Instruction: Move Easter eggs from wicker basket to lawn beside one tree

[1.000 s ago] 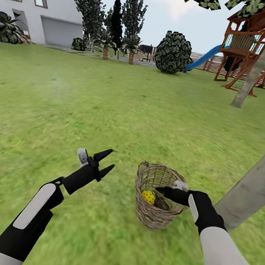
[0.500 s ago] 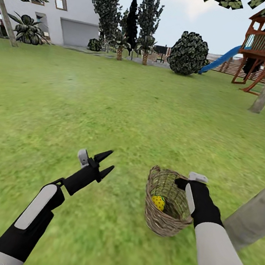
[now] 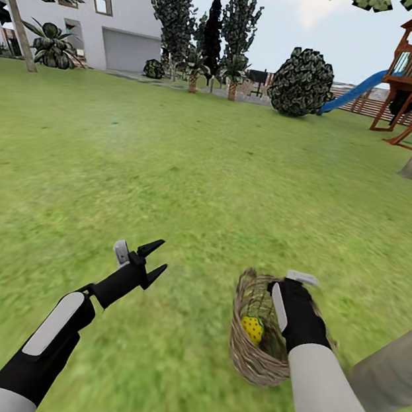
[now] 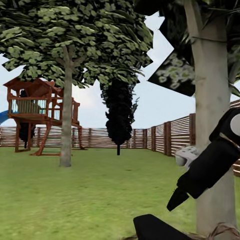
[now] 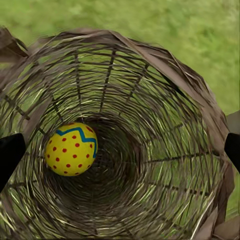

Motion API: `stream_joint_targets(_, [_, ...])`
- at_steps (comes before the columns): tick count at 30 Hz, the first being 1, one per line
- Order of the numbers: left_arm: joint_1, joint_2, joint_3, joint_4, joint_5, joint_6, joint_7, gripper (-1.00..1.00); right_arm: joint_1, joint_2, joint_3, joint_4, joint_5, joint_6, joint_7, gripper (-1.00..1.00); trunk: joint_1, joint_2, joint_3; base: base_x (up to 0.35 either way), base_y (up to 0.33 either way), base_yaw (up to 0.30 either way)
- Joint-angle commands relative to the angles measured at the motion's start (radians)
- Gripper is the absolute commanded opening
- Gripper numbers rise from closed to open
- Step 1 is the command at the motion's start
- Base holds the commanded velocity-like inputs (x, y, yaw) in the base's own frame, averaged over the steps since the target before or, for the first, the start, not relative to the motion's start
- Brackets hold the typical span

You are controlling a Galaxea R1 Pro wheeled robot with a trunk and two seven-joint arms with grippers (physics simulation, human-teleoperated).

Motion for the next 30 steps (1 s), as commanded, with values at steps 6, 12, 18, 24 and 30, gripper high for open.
stream_joint_targets(6, [0.0, -0.001, 0.001, 0.003, 0.002, 0.001, -0.002, 1.0, -0.001, -0.002, 0.008, -0.008, 0.001, 0.129, 0.006, 1.0, 0.0, 0.0, -0.001, 0.339, 0.0, 0.0])
stream_joint_targets(12, [0.0, -0.004, -0.001, 0.004, 0.001, -0.002, -0.002, 1.0, -0.002, -0.012, 0.011, -0.009, 0.001, 0.294, 0.101, 1.0, 0.0, 0.0, -0.001, 0.092, 0.0, 0.0])
stream_joint_targets(18, [0.0, -0.009, -0.003, 0.005, 0.0, -0.002, -0.002, 1.0, -0.002, -0.026, 0.009, 0.012, 0.003, 0.297, 0.366, 1.0, 0.0, 0.0, -0.001, 0.003, 0.0, 0.0])
stream_joint_targets(24, [0.0, -0.011, -0.006, 0.005, -0.005, -0.003, -0.002, 1.0, -0.002, -0.049, 0.011, 0.074, 0.022, 0.294, 0.47, 1.0, 0.0, 0.0, -0.001, 0.001, 0.0, 0.0])
stream_joint_targets(30, [0.0, -0.017, -0.008, 0.006, -0.01, -0.004, -0.001, 1.0, -0.002, -0.099, 0.01, 0.083, 0.052, 0.294, 0.474, 1.0, 0.0, 0.0, -0.001, 0.156, 0.0, 0.0])
